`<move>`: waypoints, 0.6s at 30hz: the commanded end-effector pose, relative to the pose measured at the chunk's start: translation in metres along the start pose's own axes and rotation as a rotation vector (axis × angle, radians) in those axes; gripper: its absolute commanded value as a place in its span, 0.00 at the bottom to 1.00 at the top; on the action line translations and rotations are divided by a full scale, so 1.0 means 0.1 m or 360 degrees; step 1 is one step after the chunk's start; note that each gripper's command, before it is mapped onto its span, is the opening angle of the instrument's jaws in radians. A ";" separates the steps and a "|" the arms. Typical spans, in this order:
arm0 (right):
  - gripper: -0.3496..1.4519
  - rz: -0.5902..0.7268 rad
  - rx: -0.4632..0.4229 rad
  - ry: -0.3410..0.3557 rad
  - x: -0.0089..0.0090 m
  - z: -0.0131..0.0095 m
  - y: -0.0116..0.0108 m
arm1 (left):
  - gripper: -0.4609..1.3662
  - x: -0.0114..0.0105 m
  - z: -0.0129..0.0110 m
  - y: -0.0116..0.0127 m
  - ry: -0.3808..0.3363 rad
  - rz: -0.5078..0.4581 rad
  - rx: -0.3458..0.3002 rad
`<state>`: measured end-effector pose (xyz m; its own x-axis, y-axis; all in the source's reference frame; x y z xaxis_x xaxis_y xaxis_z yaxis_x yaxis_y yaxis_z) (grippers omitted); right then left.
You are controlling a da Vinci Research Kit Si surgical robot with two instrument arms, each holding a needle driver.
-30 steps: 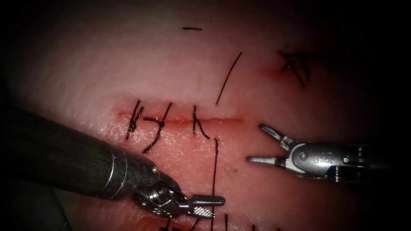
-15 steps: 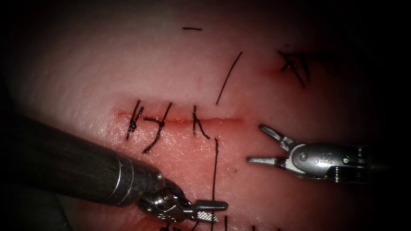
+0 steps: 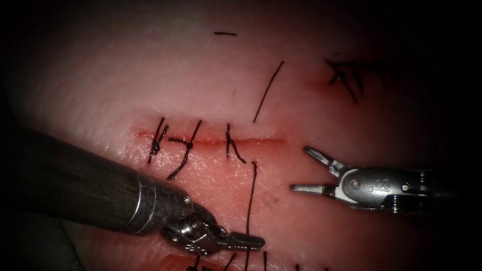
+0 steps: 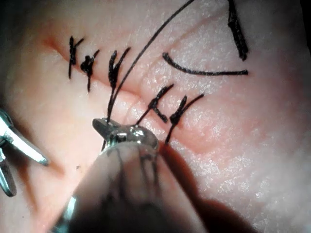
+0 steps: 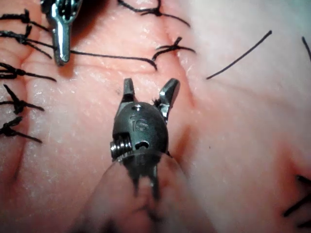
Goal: Wound Closure
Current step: Use the right gripper to handoff more suture to the left
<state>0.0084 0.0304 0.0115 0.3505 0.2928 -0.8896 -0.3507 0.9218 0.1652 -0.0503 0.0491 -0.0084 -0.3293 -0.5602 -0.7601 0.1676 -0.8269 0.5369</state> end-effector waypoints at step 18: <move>0.73 -0.0594 0.0094 0.0347 0.005 0.021 0.006 | 0.06 -0.013 -0.003 -0.045 0.0129 -0.0066 -0.0033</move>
<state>0.0103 0.0312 0.0120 0.2449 -0.1286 -0.9610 -0.1846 0.9669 -0.1764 -0.0503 0.0537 -0.0100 -0.2593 -0.5277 -0.8089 0.1694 -0.8494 0.4999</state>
